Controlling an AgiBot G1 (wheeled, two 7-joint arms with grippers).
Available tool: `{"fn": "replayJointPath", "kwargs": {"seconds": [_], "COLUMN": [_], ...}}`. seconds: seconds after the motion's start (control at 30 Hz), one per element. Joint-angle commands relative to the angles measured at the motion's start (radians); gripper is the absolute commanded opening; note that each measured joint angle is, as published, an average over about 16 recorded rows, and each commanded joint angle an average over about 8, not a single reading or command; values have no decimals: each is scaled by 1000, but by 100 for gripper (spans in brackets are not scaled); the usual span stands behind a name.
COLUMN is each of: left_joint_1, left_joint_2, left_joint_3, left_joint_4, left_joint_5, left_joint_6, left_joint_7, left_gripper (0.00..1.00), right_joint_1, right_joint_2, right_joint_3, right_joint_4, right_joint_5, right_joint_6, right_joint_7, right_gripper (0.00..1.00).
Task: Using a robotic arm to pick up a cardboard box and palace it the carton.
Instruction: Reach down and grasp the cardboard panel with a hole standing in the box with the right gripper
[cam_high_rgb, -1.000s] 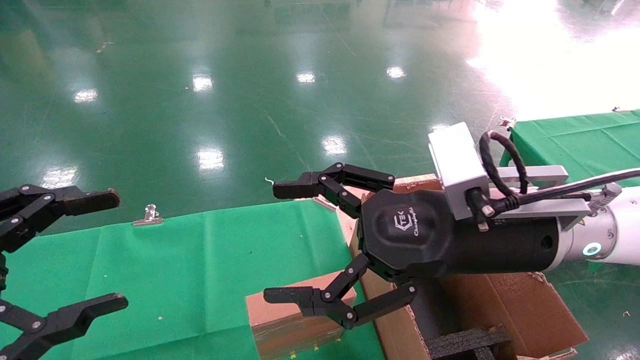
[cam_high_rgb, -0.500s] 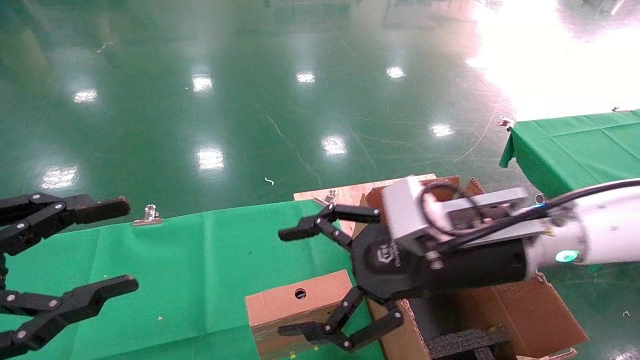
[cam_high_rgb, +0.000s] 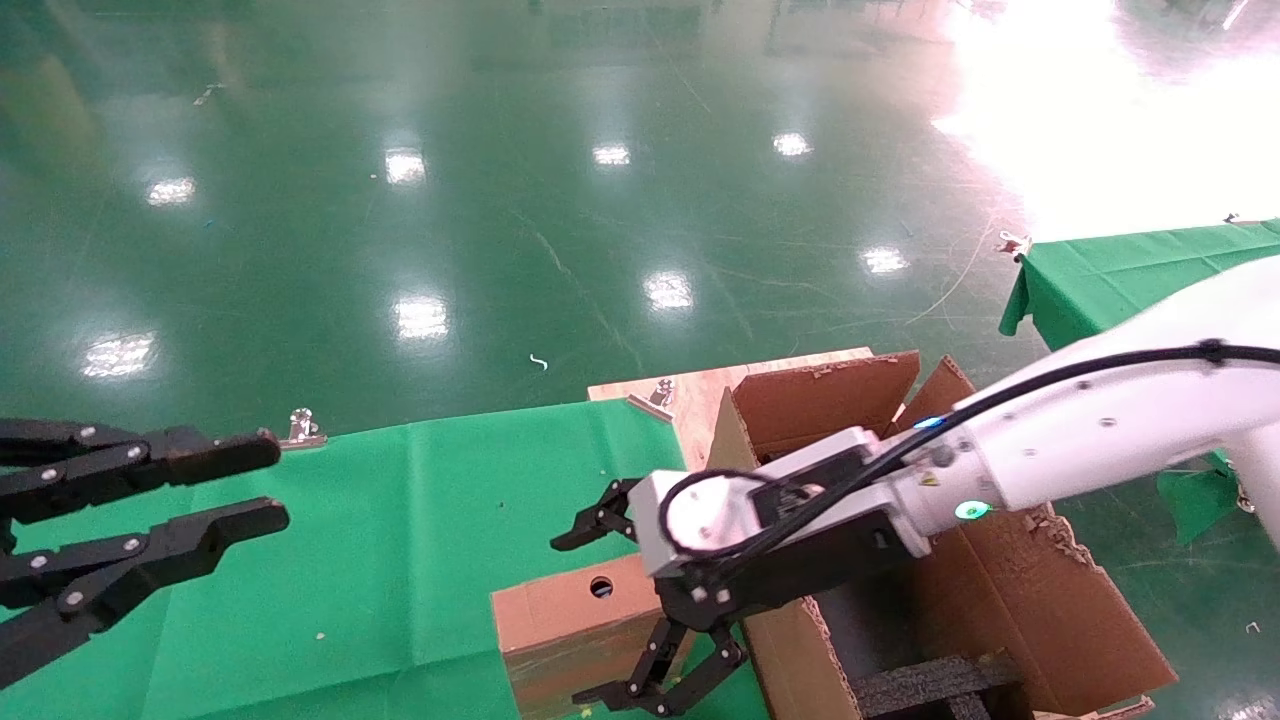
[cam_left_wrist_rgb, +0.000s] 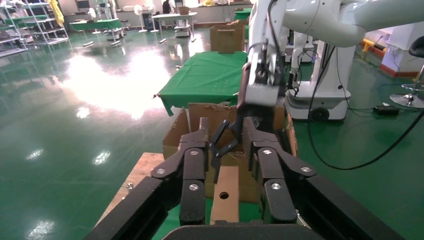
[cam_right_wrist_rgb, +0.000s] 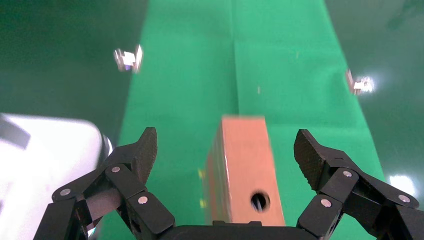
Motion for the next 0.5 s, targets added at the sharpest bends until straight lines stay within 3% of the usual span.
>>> {"fn": "replayJointPath", "kwargs": {"seconds": [0.03, 0.5], "left_joint_1": [0, 0], "left_joint_2": [0, 0], "left_joint_3": [0, 0], "left_joint_4": [0, 0], "left_joint_5": [0, 0], "left_joint_6": [0, 0], "left_joint_7": [0, 0], "left_gripper": [0, 0], "right_joint_1": [21, 134], "right_joint_2": [-18, -126], "right_joint_3": [-25, -148], "right_joint_4": [-6, -42], "right_joint_5": [-43, -260], "right_joint_6": [0, -2], "right_joint_7": [-5, -35], "right_gripper": [100, 100]}}
